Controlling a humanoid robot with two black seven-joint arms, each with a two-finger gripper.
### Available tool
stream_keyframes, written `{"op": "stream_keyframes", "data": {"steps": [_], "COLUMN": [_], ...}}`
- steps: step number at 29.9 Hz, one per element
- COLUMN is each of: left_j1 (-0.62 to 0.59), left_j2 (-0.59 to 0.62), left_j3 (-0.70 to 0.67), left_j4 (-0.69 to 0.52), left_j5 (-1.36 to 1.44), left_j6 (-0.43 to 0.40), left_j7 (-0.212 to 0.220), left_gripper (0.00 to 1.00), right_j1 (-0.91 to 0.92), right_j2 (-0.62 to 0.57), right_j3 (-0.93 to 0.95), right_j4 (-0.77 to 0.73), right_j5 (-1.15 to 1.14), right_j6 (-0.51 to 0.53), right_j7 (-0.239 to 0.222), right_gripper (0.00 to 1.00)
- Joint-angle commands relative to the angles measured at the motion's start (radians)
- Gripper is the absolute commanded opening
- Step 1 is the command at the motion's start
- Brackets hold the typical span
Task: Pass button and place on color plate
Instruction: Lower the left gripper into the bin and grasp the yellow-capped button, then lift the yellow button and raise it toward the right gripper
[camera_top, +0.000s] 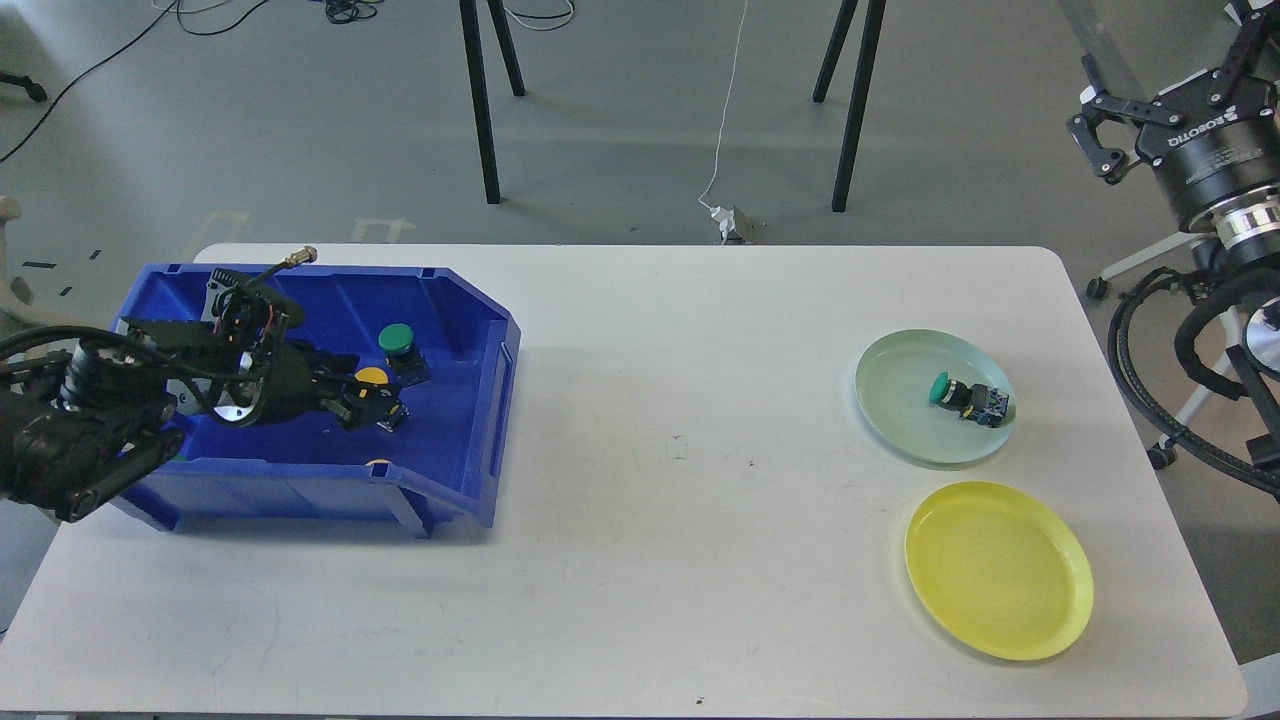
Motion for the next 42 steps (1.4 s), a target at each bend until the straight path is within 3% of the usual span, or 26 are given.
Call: {"op": "stream_keyframes", "data": {"steps": [1, 11, 17, 25, 34, 39, 42], "left_j1": [0.001, 0.001, -0.011, -0.016, -0.014, -0.017, -0.017], "left_j2": [0.0, 0.0, 0.027, 0.229, 0.546, 0.521, 0.407], "left_j3": [-0.001, -0.001, -0.017, -0.068, -0.241, -0.384, -0.474], "left_j4": [0.002, -0.001, -0.067, -0.205, -0.535, -0.602, -0.601], "left_j5": [0.001, -0.004, -0.016, -0.116, -0.3, -0.472, -0.483], "left_j6": [-0.002, -0.006, -0.014, -0.003, -0.042, -0.035, -0.025], "left_j7": [-0.008, -0.008, -0.016, -0.061, -0.061, -0.061, -0.061], "left_gripper": [0.47, 0.33, 0.32, 0.32, 0.31, 0.3, 0.28], "right_j1": [-0.001, -0.003, -0.003, -0.004, 0.0, 0.006, 0.006], "right_j2": [-0.002, 0.0, -0.002, -0.014, -0.058, -0.084, -0.089], "right_j3": [0.0, 0.0, 0.002, 0.008, 0.008, -0.069, -0.148], "right_j4": [-0.001, -0.002, -0.002, 0.002, -0.002, 0.012, 0.059], "right_j5": [-0.002, -0.002, -0.002, 0.001, 0.0, -0.006, -0.009], "right_j6": [0.0, 0.0, 0.0, 0.006, 0.012, 0.015, 0.0], "right_j7": [0.0, 0.0, 0.0, 0.0, -0.052, -0.063, -0.09], "right_gripper": [0.99, 0.99, 0.99, 0.99, 0.99, 0.99, 0.99]}}
